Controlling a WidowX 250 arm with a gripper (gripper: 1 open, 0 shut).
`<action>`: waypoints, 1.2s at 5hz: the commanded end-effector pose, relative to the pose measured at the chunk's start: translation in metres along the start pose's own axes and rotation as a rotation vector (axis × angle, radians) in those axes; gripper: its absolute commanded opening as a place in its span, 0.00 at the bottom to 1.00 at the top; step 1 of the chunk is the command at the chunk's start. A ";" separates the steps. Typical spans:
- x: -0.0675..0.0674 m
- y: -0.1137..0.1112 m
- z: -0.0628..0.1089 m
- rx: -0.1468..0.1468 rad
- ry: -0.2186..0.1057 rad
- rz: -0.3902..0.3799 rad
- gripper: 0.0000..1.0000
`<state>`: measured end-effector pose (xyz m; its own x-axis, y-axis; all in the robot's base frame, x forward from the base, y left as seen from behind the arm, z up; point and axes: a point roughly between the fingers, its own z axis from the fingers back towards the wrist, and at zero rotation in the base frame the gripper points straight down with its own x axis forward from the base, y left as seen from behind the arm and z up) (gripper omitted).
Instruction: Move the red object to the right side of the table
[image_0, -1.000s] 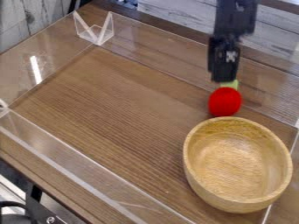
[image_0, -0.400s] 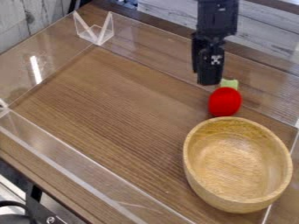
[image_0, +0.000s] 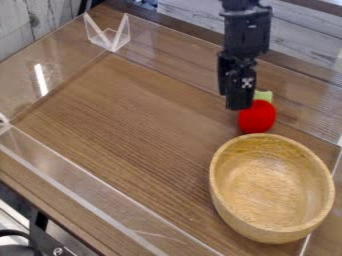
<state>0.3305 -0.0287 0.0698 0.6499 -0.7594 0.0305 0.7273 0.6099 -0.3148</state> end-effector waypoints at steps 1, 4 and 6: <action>0.010 0.001 0.014 0.048 -0.033 -0.033 1.00; 0.035 0.019 0.005 0.089 -0.107 0.181 1.00; 0.033 0.021 -0.004 0.114 -0.134 0.209 1.00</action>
<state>0.3608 -0.0394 0.0399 0.8133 -0.5795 0.0517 0.5722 0.7807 -0.2511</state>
